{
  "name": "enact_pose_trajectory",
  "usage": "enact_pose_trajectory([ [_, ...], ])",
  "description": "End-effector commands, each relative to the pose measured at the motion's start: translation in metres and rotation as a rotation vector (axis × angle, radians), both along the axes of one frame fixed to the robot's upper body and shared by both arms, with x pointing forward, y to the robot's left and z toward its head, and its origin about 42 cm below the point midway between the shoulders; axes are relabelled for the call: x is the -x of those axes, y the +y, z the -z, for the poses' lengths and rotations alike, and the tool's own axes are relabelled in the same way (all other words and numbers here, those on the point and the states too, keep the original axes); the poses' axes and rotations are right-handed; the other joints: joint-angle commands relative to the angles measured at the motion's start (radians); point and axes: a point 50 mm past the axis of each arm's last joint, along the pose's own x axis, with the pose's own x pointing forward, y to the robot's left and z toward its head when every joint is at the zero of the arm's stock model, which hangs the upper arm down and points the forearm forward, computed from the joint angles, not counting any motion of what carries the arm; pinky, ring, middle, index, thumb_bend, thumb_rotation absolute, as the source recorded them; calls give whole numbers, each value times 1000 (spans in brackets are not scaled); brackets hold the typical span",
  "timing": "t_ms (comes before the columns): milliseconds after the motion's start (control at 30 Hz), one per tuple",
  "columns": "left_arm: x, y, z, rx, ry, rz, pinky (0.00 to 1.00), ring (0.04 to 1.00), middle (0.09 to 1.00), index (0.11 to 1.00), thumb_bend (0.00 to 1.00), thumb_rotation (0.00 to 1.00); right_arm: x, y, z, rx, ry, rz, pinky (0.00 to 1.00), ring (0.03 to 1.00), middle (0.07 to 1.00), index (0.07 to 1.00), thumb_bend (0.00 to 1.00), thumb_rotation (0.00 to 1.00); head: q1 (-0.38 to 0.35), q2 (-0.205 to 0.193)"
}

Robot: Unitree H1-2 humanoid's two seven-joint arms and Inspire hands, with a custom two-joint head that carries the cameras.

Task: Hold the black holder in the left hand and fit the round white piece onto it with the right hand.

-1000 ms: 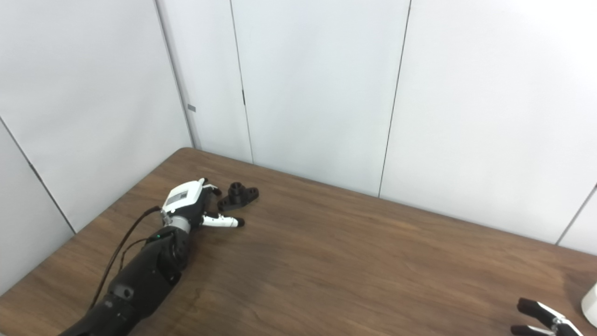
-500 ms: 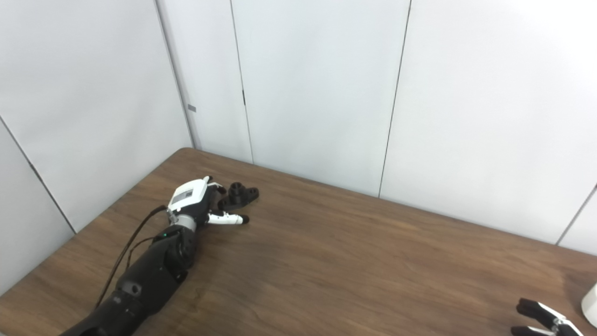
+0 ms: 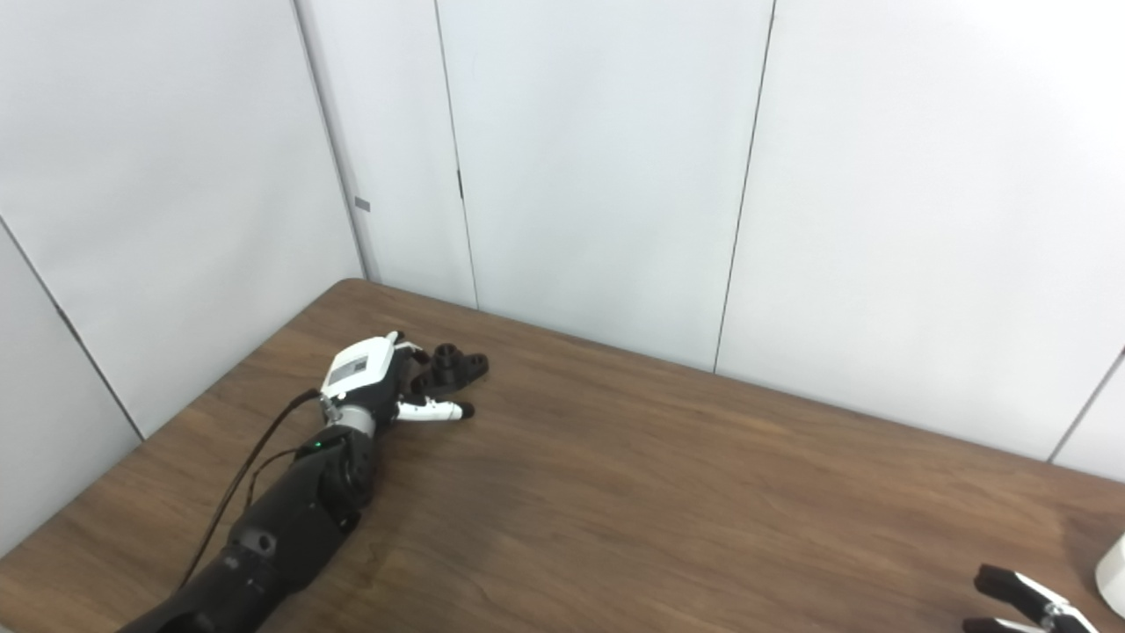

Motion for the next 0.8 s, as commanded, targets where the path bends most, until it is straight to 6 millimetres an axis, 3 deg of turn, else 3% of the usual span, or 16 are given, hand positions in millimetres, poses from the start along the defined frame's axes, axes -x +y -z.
enact_pose_trajectory([
  [0, -10, -5, -9, -4, -32, 25, 906, 1000, 971, 768, 849, 370, -2, 0, -16, 9, -67, -6, 475, 626, 763, 750, 641, 60, -2, 0],
  [633, -13, -10, -1, 25, -66, 29, 914, 988, 955, 750, 811, 323, -1, -1, -19, 8, -83, -8, 479, 618, 769, 755, 621, 29, -4, 10],
  [667, -14, -10, -1, 31, -70, 27, 916, 984, 945, 712, 807, 272, -1, -1, -18, 8, -82, -8, 481, 620, 770, 756, 621, 25, -4, 10],
  [700, -14, -10, 0, 35, -76, 27, 931, 983, 929, 583, 639, 153, -1, -1, -18, 9, -79, -6, 483, 623, 773, 756, 622, 21, -6, 11],
  [767, -13, -9, 2, 29, -91, 28, 945, 971, 891, 510, 554, 82, -1, -1, -18, 12, -77, -5, 486, 627, 776, 758, 619, 19, -7, 12],
])
